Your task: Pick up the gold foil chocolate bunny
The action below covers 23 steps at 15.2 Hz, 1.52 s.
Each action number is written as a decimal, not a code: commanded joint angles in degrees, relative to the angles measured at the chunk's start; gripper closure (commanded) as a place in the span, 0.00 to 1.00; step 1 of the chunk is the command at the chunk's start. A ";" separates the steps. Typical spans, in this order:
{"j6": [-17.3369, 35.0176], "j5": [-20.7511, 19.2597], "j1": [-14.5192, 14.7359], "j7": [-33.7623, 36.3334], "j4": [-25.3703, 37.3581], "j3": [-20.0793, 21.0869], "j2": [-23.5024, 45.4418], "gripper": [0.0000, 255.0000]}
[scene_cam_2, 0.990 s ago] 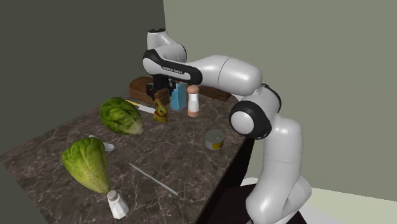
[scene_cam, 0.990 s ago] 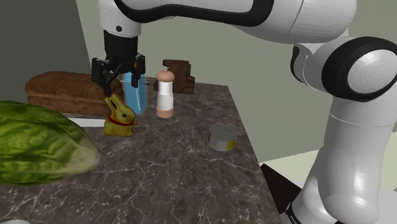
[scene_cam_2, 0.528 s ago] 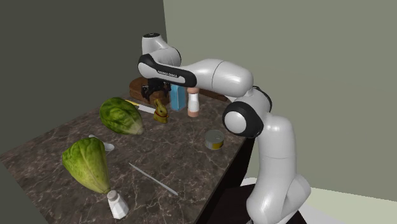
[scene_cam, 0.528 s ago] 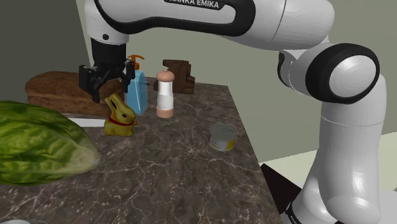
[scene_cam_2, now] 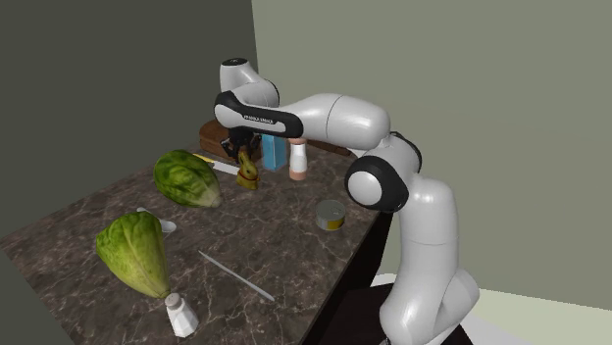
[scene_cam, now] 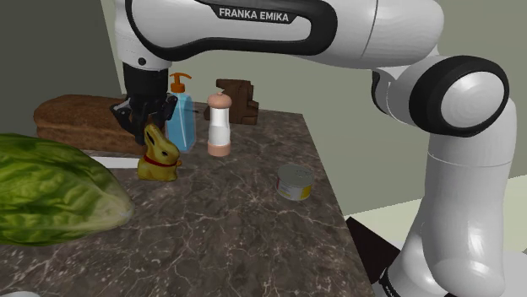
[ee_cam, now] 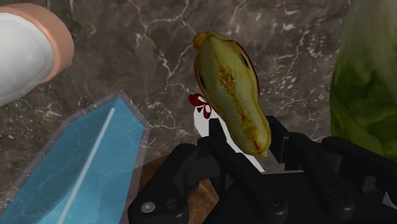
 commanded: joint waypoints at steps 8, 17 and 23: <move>-1.79 -0.12 0.27 -0.13 2.08 0.01 0.41 1.00; -10.90 -1.65 2.65 -0.45 14.76 -0.05 4.10 1.00; -16.19 -2.98 4.67 -0.72 23.16 -0.30 7.22 1.00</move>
